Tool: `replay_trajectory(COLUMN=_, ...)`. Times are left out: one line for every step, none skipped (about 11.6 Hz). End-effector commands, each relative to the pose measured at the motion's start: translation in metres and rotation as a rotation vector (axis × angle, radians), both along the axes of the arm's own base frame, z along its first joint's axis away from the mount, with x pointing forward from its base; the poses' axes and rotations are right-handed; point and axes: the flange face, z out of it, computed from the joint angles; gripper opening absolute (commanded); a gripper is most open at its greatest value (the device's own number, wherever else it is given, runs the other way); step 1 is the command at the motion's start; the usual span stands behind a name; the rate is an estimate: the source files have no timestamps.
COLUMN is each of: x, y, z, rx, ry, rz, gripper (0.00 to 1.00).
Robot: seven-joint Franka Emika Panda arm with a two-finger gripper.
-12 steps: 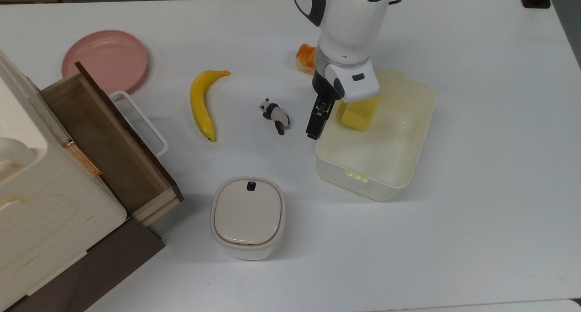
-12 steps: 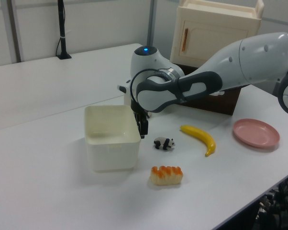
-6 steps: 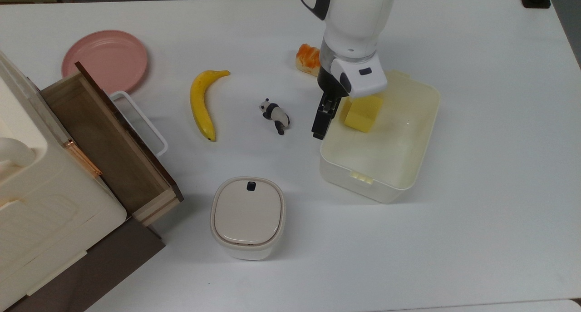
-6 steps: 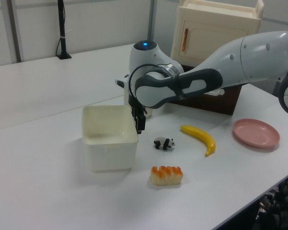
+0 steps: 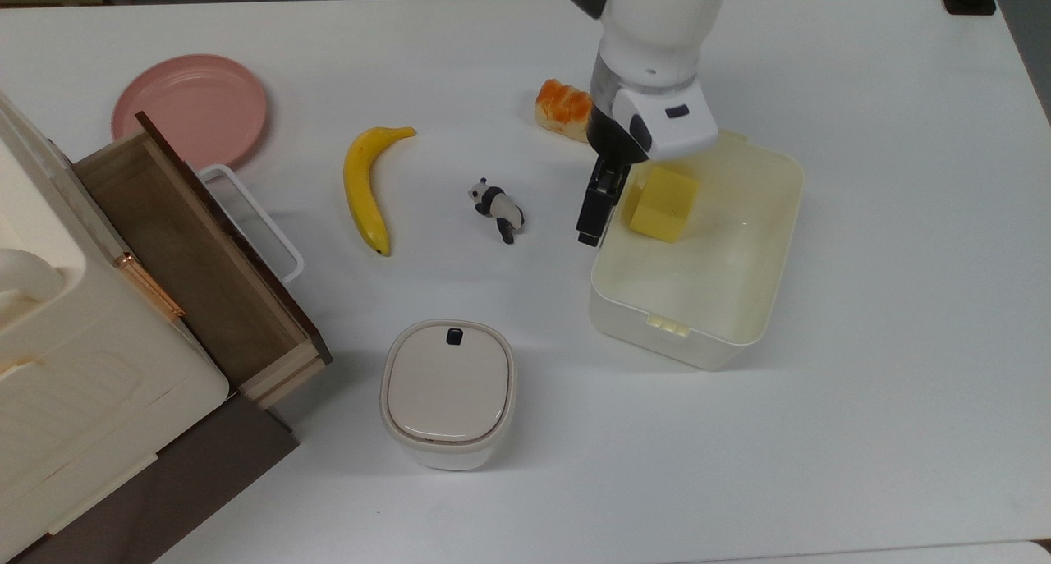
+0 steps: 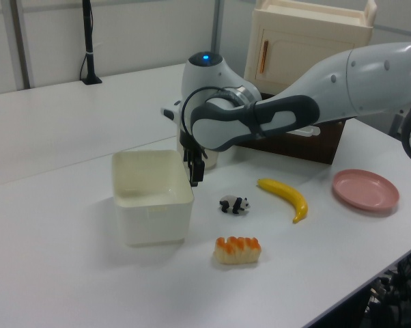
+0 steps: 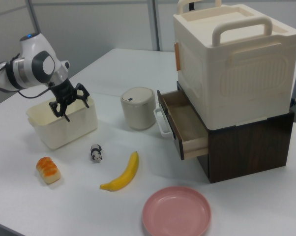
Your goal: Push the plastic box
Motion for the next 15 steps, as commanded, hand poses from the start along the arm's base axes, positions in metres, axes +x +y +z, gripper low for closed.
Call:
replay_trajectory(x=-0.012, y=-0.046, z=0.052, rx=-0.005, ry=-0.069, rz=-0.074, gripper=1.00)
replay_trajectory(x=-0.016, y=-0.068, z=0.067, rx=-0.016, ry=-0.064, rz=-0.106, gripper=1.00)
replay_trajectory(x=-0.022, y=-0.091, z=0.085, rx=-0.026, ry=-0.037, rz=-0.154, gripper=1.00)
replay_trajectory(x=-0.028, y=-0.112, z=0.099, rx=-0.018, ry=-0.021, rz=-0.209, gripper=1.00)
replay_trajectory(x=-0.035, y=-0.126, z=0.109, rx=0.014, ry=0.011, rz=-0.260, gripper=1.00)
replay_trajectory(x=-0.040, y=-0.141, z=0.117, rx=0.045, ry=0.051, rz=-0.311, gripper=1.00)
replay_trajectory(x=-0.048, y=-0.157, z=0.123, rx=0.045, ry=0.092, rz=-0.349, gripper=1.00)
replay_trajectory(x=-0.055, y=-0.169, z=0.133, rx=0.052, ry=0.127, rz=-0.383, gripper=1.00)
replay_trajectory(x=-0.063, y=-0.176, z=0.134, rx=0.057, ry=0.175, rz=-0.454, gripper=1.00)
replay_trajectory(x=-0.068, y=-0.182, z=0.139, rx=0.063, ry=0.173, rz=-0.556, gripper=1.00)
replay_trajectory(x=-0.070, y=-0.182, z=0.140, rx=0.072, ry=0.167, rz=-0.687, gripper=1.00)
replay_trajectory(x=-0.072, y=-0.187, z=0.141, rx=0.085, ry=0.157, rz=-0.837, gripper=1.00)
replay_trajectory(x=-0.073, y=-0.193, z=0.145, rx=0.115, ry=0.136, rz=-0.965, gripper=1.00)
replay_trajectory(x=-0.074, y=-0.193, z=0.147, rx=0.136, ry=0.125, rz=-1.073, gripper=1.00)
replay_trajectory(x=-0.076, y=-0.195, z=0.152, rx=0.153, ry=0.103, rz=-1.166, gripper=1.00)
